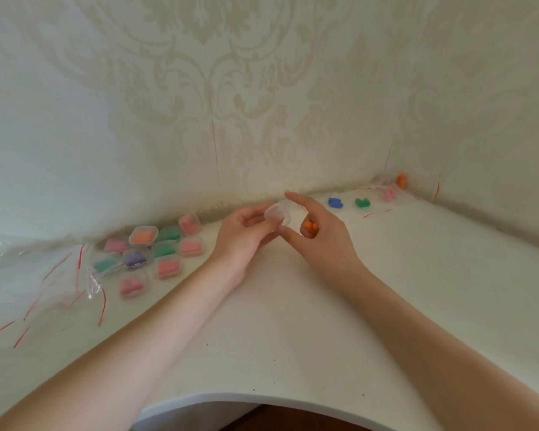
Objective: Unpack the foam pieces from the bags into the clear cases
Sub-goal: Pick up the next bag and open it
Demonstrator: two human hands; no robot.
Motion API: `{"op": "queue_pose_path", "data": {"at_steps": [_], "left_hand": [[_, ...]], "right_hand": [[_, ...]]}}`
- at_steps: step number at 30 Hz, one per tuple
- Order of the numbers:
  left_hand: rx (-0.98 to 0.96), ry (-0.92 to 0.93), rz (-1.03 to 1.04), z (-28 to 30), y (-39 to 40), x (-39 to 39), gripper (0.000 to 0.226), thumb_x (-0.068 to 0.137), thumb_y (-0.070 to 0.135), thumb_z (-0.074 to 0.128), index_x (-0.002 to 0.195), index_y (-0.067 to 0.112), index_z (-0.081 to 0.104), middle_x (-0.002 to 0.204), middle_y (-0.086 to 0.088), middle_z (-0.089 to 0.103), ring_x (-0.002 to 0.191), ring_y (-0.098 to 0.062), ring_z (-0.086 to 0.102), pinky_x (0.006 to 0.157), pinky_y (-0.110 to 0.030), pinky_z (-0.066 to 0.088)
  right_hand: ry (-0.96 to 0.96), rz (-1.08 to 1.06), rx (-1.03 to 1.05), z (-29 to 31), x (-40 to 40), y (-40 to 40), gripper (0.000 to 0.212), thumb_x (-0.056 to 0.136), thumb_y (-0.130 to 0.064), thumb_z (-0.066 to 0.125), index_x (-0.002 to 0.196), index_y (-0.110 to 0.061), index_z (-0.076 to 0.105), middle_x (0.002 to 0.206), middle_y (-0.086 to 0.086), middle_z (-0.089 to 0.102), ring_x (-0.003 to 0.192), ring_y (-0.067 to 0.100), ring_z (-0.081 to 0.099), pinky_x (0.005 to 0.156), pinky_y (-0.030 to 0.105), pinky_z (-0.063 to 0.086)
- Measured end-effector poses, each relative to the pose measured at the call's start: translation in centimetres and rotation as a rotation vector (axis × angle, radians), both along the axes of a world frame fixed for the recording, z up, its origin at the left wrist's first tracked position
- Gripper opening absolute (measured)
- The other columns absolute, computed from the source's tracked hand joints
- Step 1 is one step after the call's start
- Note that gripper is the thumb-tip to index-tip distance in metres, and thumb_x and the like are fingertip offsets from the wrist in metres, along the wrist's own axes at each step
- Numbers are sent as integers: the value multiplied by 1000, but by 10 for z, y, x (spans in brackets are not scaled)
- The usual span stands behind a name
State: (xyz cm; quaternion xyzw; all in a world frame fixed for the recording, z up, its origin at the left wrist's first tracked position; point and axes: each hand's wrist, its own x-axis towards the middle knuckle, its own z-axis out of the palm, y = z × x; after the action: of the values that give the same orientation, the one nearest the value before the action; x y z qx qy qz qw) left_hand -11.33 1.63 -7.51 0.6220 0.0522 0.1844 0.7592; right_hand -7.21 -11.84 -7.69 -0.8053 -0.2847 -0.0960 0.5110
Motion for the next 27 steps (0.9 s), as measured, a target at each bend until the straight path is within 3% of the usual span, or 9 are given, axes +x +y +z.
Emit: {"op": "queue_pose_path", "data": {"at_steps": [3,6,8,12,16,19,22,24,27], "left_hand": [[526,-182,255,-4,2,0,21,72,7,79,87,15,67,87,6,69,82,-5,63,73,-18,52],[781,-316,288,-4,-5,-3,28,70,9,81,78,27,61,79,19,62,75,-1,58,68,-14,48],[804,-336,293,-6,-7,-4,35,69,9,81,74,33,57,80,18,63,78,-3,60,70,-15,49],[737,-317,232,-5,-4,-3,26,69,6,81,85,19,64,89,9,66,85,-5,63,76,-16,52],[774,-206,124,-5,-2,-2,47,71,12,81,115,16,64,97,9,60,90,-3,58,75,-13,52],[820,-214,110,-3,-3,-4,37,72,14,79,108,15,68,93,13,54,87,1,54,75,-11,50],[774,-244,143,-2,-5,-6,30,72,12,79,100,14,70,91,11,55,87,1,54,76,-13,52],[742,-247,156,-3,-6,-6,30,72,11,80,100,14,70,93,7,57,89,-4,55,77,-17,54],[731,-234,156,-5,-6,-6,32,71,11,81,100,13,69,94,2,59,90,-6,56,75,-16,54]], "right_hand": [[215,-3,118,5,-3,3,9,89,-34,57,94,-34,64,66,-12,52,61,3,47,60,15,37],[263,0,135,5,-2,4,26,90,-47,54,74,-30,64,50,-21,51,58,3,44,60,18,33],[270,25,147,5,-2,4,29,91,-47,53,74,-27,67,45,-22,48,55,1,42,59,17,33],[336,104,236,4,-1,2,25,95,-36,52,81,-26,70,51,-18,53,51,-2,48,54,9,34],[173,68,77,2,-2,2,24,96,-34,50,99,-26,72,81,-10,70,77,12,59,76,20,44],[119,31,14,4,-4,3,25,98,-31,46,94,-28,70,71,-14,62,76,13,58,70,16,40],[148,-2,-17,1,-3,6,38,99,-37,40,83,-16,67,75,-2,67,90,22,64,81,29,46],[158,-4,-31,-3,-1,9,47,99,-41,37,89,-7,67,88,8,71,92,25,64,89,38,49],[208,2,14,-1,0,8,43,101,-34,36,89,-8,68,86,1,70,76,11,60,77,19,48]]}}
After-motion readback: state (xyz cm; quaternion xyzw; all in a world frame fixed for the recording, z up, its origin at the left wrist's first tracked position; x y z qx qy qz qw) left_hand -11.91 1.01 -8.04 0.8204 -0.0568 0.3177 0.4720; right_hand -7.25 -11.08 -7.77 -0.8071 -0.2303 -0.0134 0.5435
